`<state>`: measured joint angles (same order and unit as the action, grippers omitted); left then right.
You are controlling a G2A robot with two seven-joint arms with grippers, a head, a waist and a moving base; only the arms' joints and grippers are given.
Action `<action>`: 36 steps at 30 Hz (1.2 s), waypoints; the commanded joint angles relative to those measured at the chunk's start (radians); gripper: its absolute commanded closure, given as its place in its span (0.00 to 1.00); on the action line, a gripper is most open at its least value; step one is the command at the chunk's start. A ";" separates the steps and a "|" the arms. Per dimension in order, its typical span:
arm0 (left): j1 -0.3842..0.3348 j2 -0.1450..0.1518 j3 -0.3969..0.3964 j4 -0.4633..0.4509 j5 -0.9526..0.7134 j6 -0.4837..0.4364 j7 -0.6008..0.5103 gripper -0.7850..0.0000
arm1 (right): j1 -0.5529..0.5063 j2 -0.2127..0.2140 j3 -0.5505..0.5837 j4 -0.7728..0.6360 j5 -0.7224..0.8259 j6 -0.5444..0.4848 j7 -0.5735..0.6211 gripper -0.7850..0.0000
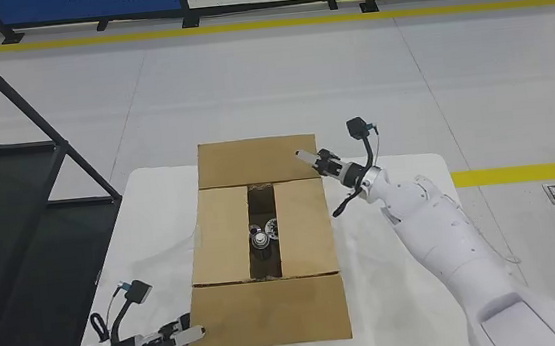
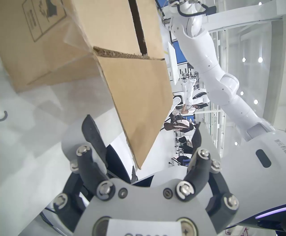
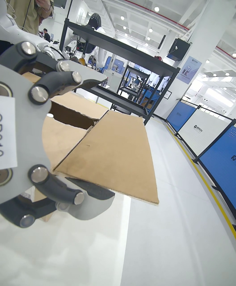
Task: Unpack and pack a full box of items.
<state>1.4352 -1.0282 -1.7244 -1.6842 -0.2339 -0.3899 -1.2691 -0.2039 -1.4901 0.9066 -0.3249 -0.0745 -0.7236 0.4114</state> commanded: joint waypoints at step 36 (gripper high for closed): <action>-0.013 0.021 0.033 -0.102 -0.121 -0.045 0.186 0.00 | -0.064 0.072 0.085 -0.174 -0.049 -0.195 0.099 0.00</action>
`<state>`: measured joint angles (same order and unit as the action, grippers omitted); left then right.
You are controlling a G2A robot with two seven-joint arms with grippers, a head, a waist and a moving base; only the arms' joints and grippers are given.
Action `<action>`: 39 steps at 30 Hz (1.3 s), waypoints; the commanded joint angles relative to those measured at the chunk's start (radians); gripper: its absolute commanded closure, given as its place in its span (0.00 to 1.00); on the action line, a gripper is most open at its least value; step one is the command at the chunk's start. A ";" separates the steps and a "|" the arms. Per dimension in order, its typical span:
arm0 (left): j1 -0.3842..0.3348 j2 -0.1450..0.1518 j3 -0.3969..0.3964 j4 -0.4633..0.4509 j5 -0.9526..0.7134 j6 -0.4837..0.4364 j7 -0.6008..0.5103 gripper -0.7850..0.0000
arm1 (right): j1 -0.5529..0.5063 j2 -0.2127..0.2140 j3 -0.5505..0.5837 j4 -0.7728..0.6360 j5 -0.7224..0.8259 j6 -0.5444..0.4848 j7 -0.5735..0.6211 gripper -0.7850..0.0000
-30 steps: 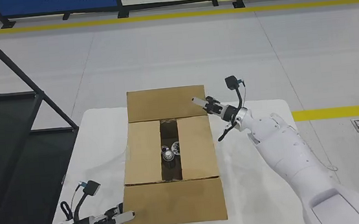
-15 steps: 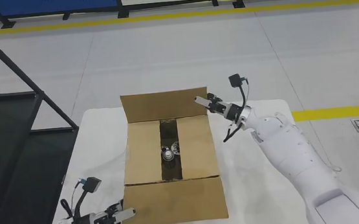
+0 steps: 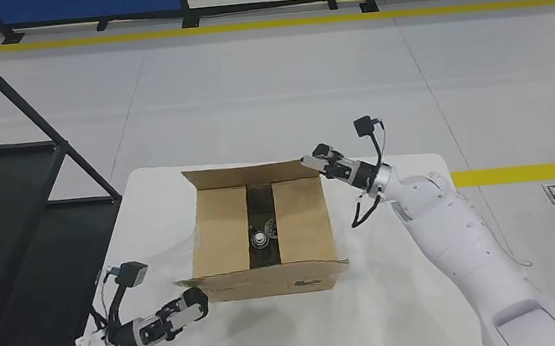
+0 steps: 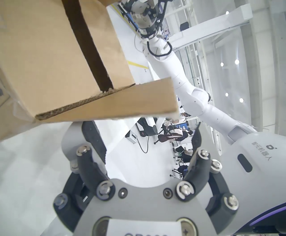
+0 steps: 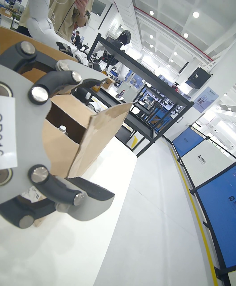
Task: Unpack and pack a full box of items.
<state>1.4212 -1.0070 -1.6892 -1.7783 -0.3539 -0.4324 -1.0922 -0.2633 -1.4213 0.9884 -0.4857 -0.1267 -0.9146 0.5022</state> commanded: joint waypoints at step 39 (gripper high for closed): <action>-0.104 -0.005 0.149 -0.137 0.467 0.139 0.401 0.00 | -0.167 0.097 0.137 -0.495 0.324 0.586 0.545 0.00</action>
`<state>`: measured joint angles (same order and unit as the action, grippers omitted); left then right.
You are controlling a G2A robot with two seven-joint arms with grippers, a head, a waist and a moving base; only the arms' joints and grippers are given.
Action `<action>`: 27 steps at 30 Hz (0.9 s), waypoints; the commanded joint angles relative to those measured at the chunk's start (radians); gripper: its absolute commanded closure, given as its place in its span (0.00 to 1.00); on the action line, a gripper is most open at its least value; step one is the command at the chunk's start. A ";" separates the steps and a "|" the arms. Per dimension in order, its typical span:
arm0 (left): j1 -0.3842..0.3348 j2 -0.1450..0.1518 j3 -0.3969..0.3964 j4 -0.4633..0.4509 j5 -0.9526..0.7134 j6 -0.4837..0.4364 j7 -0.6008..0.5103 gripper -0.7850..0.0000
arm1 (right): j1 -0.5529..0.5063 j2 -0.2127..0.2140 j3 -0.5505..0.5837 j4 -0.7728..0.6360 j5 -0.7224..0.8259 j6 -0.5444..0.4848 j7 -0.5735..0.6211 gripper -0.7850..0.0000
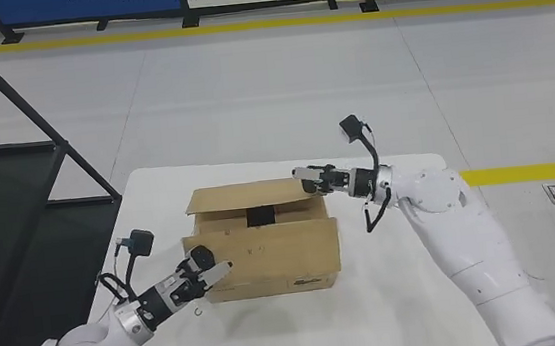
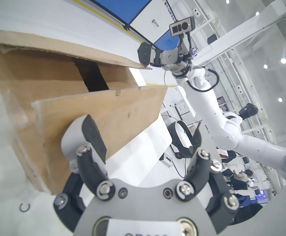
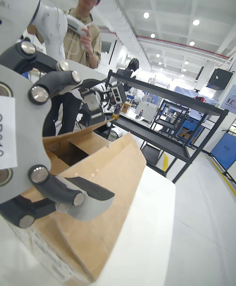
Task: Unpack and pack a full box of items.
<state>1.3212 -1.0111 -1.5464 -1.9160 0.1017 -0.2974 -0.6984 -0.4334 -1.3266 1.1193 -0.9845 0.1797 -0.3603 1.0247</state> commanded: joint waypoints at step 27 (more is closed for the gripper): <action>-0.133 -0.013 0.123 0.067 0.097 0.092 0.077 0.00 | 0.034 -0.003 -0.011 0.064 0.170 0.376 0.105 0.00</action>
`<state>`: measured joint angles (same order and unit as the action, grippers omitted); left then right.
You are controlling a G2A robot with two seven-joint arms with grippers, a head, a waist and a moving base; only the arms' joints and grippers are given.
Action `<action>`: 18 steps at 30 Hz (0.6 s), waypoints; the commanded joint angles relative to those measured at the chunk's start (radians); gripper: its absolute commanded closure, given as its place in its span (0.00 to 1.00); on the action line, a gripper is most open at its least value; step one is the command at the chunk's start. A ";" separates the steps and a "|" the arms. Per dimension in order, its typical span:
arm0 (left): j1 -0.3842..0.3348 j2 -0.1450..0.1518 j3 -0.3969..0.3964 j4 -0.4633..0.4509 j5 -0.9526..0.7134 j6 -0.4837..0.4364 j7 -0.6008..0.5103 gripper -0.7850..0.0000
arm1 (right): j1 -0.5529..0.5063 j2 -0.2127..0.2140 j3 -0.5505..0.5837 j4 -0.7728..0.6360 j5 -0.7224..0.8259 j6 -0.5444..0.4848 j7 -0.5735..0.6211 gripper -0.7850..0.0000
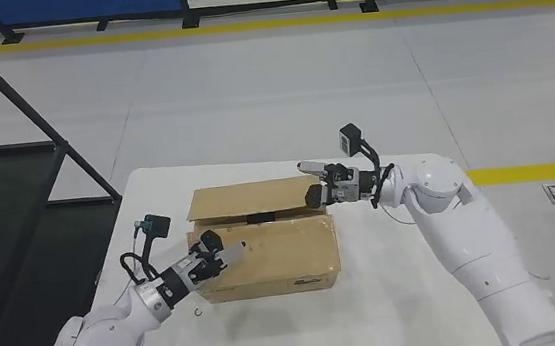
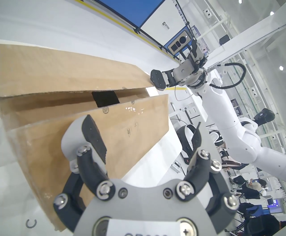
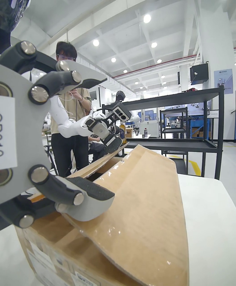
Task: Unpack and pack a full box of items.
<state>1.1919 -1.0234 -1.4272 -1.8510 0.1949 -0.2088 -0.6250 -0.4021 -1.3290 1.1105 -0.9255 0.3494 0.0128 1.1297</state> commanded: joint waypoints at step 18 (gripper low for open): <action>-0.058 -0.010 0.062 0.030 0.057 0.045 0.024 0.00 | 0.002 -0.001 -0.028 0.014 0.009 -0.052 0.036 0.00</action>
<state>1.1370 -1.0328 -1.3688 -1.8240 0.2491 -0.1657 -0.6007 -0.3962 -1.3307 1.0771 -0.9060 0.3574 -0.0323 1.1823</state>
